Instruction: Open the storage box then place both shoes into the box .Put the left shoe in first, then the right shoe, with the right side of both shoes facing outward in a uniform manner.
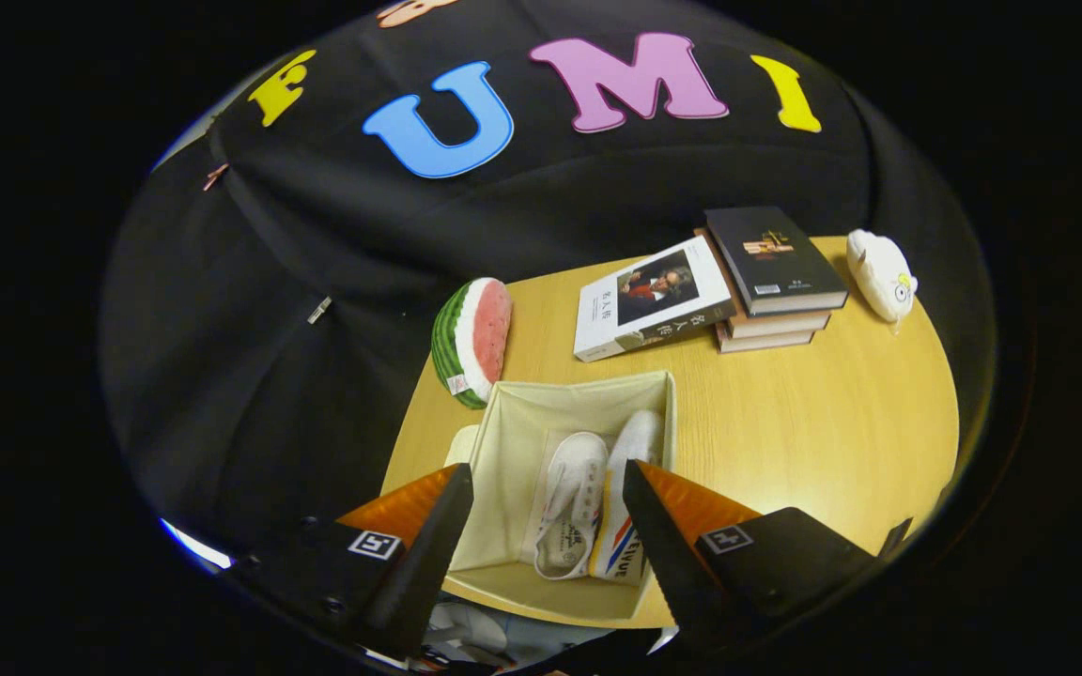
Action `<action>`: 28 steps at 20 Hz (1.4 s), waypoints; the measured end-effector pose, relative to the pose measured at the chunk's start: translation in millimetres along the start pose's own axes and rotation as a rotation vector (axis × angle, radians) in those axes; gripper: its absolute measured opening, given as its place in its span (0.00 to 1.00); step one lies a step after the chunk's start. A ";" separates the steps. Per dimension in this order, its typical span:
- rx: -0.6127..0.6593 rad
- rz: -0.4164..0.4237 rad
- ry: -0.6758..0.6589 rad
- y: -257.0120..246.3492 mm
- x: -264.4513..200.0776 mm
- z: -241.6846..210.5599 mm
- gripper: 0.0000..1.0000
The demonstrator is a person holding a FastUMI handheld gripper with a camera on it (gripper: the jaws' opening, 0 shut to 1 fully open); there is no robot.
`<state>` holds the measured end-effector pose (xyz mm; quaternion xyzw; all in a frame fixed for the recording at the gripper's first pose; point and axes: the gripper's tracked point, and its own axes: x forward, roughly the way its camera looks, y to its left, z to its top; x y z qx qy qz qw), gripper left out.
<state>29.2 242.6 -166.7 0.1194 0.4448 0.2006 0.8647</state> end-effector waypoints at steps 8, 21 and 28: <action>-0.115 -0.026 -0.228 -23.3 -78.2 47.6 0.99; -0.264 -0.272 -0.724 -131.4 -220.9 108.0 0.99; -0.221 -0.299 -0.804 -189.2 -234.1 113.1 0.98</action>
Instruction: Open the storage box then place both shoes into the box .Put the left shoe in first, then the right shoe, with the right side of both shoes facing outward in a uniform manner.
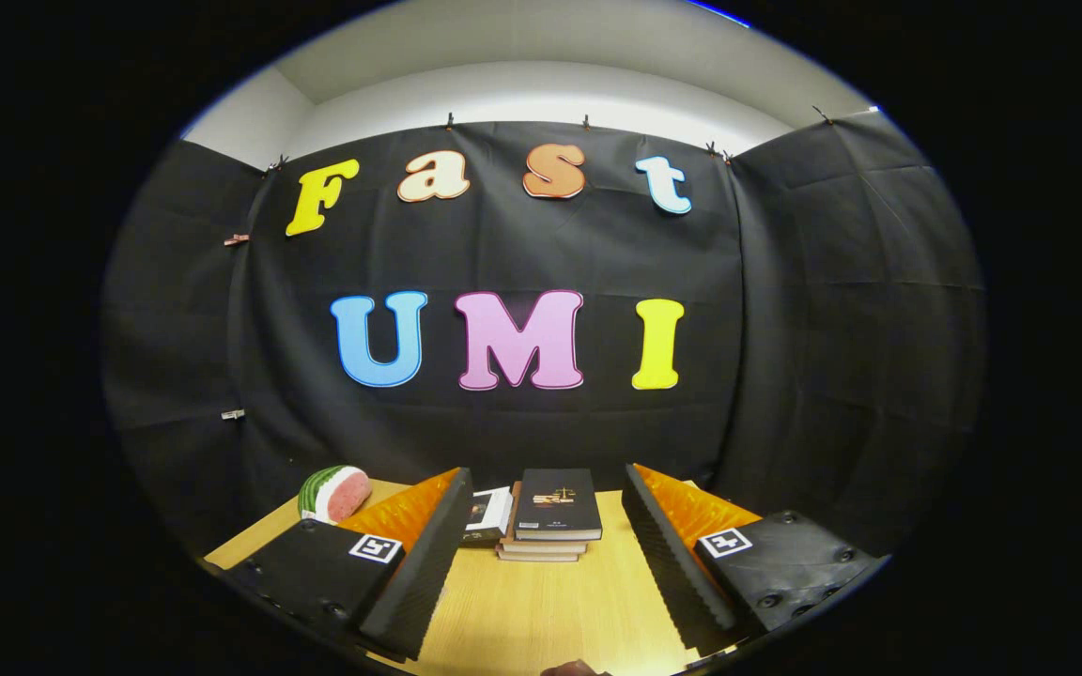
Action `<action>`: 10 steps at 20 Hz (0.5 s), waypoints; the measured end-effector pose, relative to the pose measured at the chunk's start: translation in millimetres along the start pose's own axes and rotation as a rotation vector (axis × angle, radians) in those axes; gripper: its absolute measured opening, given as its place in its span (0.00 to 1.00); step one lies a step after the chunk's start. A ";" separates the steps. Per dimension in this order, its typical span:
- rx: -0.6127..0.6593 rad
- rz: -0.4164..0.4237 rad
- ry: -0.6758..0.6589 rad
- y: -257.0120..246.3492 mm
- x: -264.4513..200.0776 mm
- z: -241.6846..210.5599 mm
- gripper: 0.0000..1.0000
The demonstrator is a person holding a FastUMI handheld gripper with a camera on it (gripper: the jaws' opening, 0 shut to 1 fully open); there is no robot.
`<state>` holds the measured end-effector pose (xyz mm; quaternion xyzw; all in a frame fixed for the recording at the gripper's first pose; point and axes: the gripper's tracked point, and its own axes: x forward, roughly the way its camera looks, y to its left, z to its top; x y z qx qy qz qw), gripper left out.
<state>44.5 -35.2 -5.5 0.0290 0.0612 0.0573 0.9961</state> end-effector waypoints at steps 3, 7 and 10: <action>0.038 0.028 -0.058 -1.4 2.1 14.2 0.99; 0.021 0.091 -0.104 8.9 -2.6 19.1 0.98; -0.023 0.062 -0.142 10.5 -2.6 25.8 0.99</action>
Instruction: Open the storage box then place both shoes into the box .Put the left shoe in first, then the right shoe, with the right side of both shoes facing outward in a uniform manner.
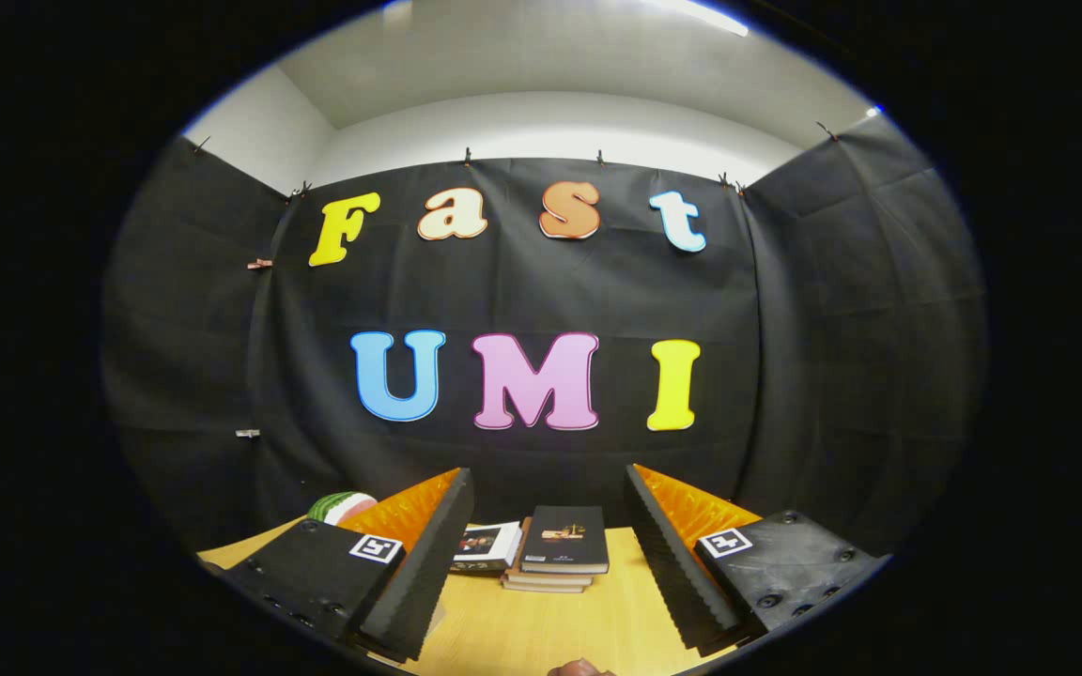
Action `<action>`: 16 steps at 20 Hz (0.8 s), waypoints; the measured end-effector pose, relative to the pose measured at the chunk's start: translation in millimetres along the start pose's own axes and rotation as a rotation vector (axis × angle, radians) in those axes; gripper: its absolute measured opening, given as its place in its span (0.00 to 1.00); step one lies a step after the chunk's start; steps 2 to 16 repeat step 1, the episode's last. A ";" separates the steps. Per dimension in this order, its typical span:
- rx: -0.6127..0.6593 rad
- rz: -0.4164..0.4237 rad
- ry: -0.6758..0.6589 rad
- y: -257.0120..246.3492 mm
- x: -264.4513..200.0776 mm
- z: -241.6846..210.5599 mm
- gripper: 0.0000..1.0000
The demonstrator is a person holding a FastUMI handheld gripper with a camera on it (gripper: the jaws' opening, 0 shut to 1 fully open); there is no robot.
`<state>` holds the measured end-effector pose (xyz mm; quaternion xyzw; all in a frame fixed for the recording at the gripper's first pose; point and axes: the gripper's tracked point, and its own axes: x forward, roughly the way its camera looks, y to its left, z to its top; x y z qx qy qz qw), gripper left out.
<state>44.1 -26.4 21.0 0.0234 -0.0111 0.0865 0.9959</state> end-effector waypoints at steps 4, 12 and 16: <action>0.014 0.003 -0.001 8.1 -3.6 -1.0 0.99; 0.014 0.003 -0.001 8.1 -3.6 -1.0 0.99; 0.014 0.003 -0.001 8.1 -3.6 -1.0 0.99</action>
